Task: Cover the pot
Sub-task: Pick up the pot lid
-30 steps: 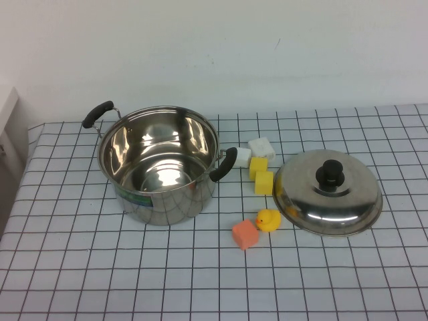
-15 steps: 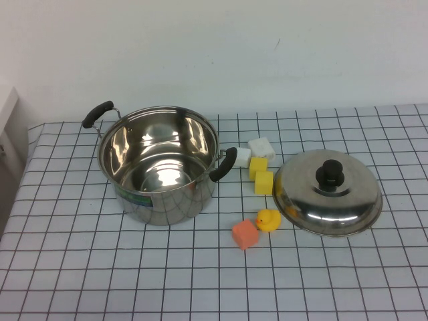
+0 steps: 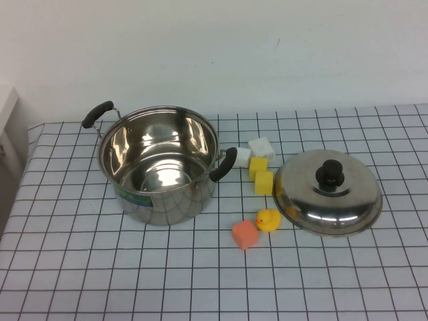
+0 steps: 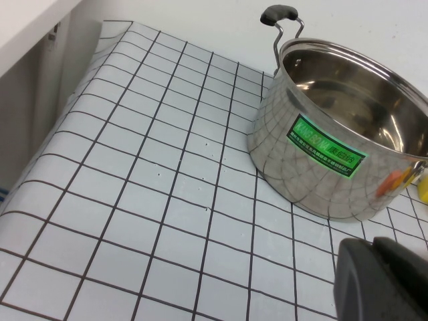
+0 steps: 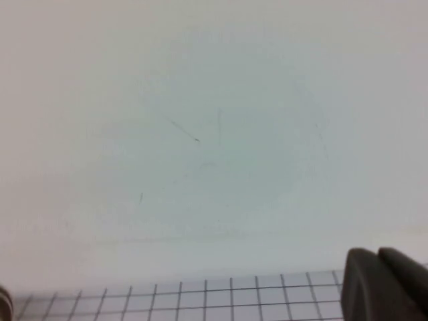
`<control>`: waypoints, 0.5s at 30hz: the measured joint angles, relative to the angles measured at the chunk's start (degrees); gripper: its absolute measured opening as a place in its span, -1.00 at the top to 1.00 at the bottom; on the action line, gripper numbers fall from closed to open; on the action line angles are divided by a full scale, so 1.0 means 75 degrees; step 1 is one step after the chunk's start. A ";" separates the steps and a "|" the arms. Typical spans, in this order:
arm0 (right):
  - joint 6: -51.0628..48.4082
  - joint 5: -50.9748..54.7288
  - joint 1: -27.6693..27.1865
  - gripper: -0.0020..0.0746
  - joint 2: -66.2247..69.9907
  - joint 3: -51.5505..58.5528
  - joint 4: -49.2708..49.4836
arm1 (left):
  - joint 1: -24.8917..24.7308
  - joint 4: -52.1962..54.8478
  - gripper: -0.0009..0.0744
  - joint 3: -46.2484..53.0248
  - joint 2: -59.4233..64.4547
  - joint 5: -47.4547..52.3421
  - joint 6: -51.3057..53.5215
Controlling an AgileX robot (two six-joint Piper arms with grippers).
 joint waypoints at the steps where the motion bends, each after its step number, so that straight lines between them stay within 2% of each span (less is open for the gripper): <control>1: 0.0440 -0.0302 0.0082 0.95 0.0330 0.0000 -0.0219 | 0.0000 0.0000 0.98 0.0000 0.0000 0.0000 0.0000; 4: 0.1427 -0.1325 0.0484 0.95 0.1343 0.0000 -0.0840 | 0.0000 0.0000 0.98 0.0000 0.0000 0.0000 0.0000; 9: 0.1789 -0.3511 0.1535 0.87 0.3385 0.0000 -0.1087 | 0.0000 0.0000 0.98 0.0000 0.0000 0.0000 0.0000; 11: 0.1806 -0.4453 0.1833 0.70 0.4215 0.0000 -0.1143 | 0.0000 0.0000 0.98 0.0000 0.0000 0.0000 0.0000; 15: 0.2078 -0.6453 0.2068 0.14 0.5946 -0.0078 -0.1434 | 0.0000 0.0000 0.98 0.0000 0.0000 0.0000 0.0000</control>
